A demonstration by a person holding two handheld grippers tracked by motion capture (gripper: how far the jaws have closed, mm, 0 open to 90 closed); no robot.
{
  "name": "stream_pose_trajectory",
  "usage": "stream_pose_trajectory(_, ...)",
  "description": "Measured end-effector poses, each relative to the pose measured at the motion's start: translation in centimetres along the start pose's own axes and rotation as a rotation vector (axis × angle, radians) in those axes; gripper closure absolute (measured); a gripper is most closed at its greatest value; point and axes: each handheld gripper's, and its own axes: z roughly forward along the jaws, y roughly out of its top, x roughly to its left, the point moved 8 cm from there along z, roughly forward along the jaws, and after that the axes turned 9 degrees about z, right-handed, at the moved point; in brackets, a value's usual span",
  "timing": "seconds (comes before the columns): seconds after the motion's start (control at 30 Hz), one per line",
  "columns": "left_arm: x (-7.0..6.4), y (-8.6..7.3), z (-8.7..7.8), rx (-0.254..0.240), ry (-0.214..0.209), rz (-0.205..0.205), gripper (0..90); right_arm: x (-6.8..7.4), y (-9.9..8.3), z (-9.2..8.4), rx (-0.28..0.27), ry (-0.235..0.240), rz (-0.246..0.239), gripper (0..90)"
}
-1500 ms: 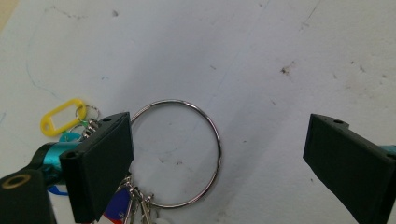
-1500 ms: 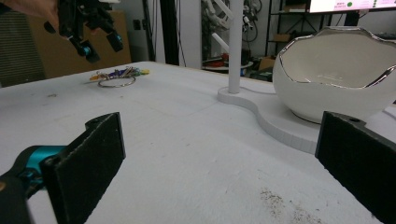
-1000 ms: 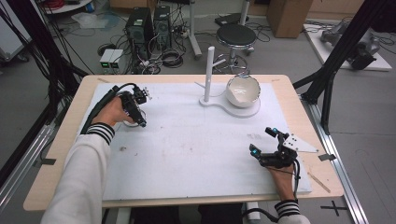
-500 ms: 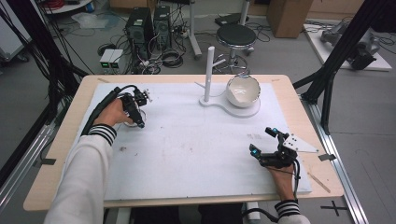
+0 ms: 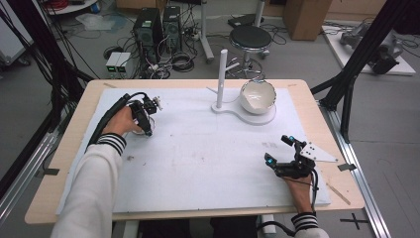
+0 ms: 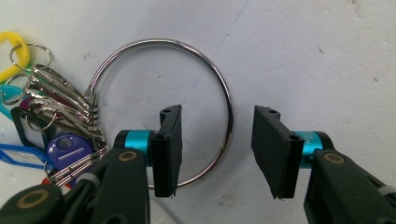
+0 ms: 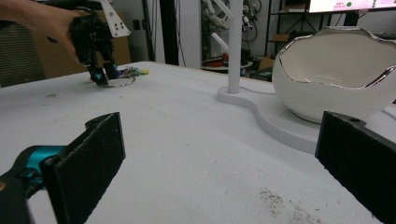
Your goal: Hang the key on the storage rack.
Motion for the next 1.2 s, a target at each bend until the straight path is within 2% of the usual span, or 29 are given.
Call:
stream_pose_trajectory(0.13, -0.07, -0.12, 0.23, 0.023, -0.009, -0.004, 59.1, -0.05, 0.02, 0.01, 0.000, -0.002, -0.006, 1.0)
stream_pose_trajectory(0.6, -0.20, -0.19, 0.41, 0.034, -0.010, -0.004, 72.2, 0.04, -0.04, -0.02, 0.005, -0.001, 0.003, 1.0)
stream_pose_trajectory(0.93, -0.36, -0.18, 0.62, 0.050, -0.016, 0.022, 76.0, 0.05, -0.03, 0.01, 0.004, -0.003, -0.001, 1.0)
stream_pose_trajectory(1.07, -0.50, -0.13, 0.75, 0.049, -0.031, 0.026, 82.6, 0.03, -0.04, 0.01, 0.004, -0.003, -0.002, 1.0)
stream_pose_trajectory(1.2, -0.61, -0.13, 0.74, 0.043, -0.037, 0.032, 84.5, 0.04, -0.04, 0.00, 0.004, -0.002, -0.001, 1.0)
